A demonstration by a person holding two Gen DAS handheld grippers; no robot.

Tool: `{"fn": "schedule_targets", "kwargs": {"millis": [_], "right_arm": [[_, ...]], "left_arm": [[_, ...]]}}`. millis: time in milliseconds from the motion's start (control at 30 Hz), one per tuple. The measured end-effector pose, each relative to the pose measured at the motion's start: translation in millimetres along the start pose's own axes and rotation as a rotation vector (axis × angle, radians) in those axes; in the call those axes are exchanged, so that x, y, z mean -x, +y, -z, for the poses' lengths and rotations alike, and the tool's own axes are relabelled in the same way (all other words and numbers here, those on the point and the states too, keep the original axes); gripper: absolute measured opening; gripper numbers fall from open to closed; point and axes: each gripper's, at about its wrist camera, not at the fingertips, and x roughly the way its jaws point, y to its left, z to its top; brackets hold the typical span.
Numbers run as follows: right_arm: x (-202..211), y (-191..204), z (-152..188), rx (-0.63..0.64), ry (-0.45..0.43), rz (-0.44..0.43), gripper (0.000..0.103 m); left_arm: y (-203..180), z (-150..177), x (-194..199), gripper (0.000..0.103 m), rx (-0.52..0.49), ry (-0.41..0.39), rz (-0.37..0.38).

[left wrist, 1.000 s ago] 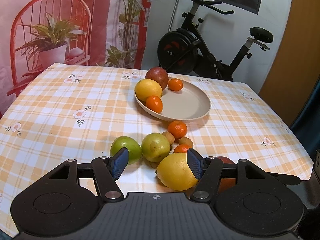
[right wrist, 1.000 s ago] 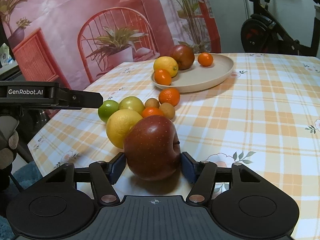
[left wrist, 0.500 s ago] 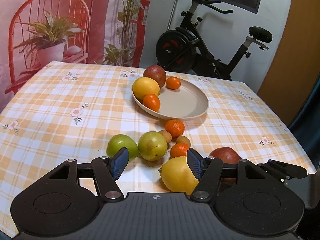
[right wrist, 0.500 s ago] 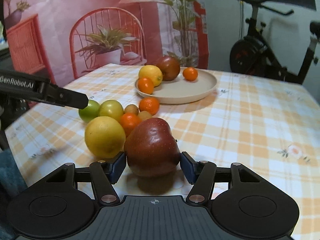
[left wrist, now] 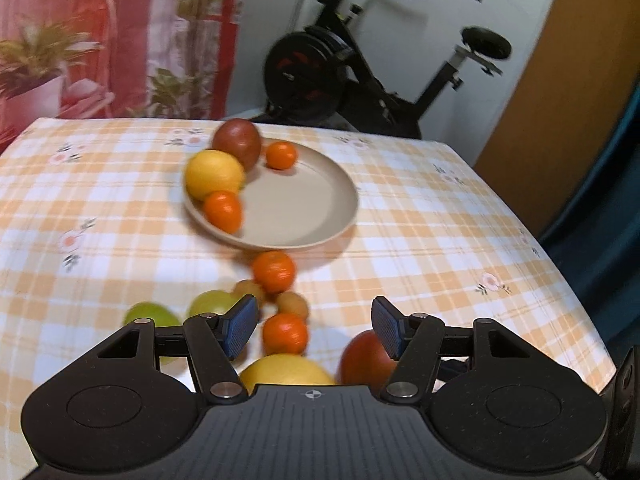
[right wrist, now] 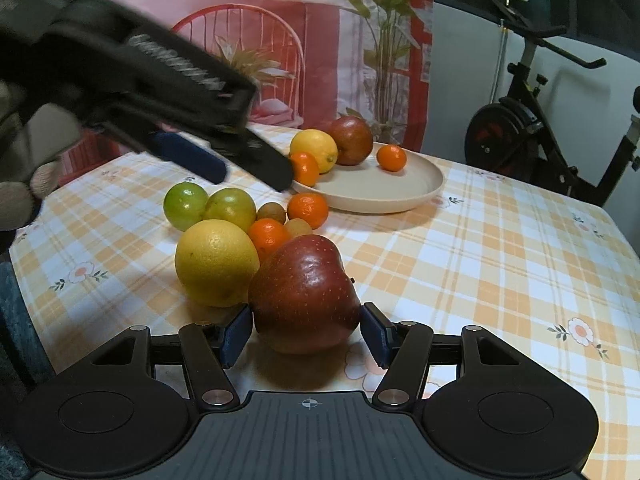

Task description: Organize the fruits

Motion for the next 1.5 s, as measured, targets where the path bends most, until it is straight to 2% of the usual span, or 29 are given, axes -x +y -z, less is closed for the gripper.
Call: {"fn": "schedule_targets", "kwargs": {"millis": [267, 567, 1000, 1167, 1267, 1500], "right_arm": [[1.2, -2.5, 1.0, -0.012, -0.004, -0.011, 0.056], [1.0, -3.6, 1.3, -0.029, -0.001, -0.030, 0.059], [-3.6, -33.2, 1.5, -0.276, 0.001, -0.189, 0.060], [-10.0, -39.6, 3.8, -0.319, 0.017, -0.218, 0.055], [-9.3, -37.7, 3.2, -0.298, 0.013, -0.209, 0.055], [-6.5, -20.5, -1.5, -0.160, -0.002, -0.138, 0.055]], "left_arm": [[-20.1, -1.8, -26.0, 0.064, -0.060, 0.111, 0.029], [-13.4, -2.2, -27.1, 0.064, -0.028, 0.147, 0.067], [-3.7, 3.2, -16.5, 0.065, -0.013, 0.153, 0.082], [-3.4, 4.2, -16.3, 0.065, -0.014, 0.152, 0.083], [-2.8, 3.9, -17.0, 0.065, -0.007, 0.151, 0.082], [-1.7, 1.2, -21.4, 0.060, 0.012, 0.162, 0.091]]}}
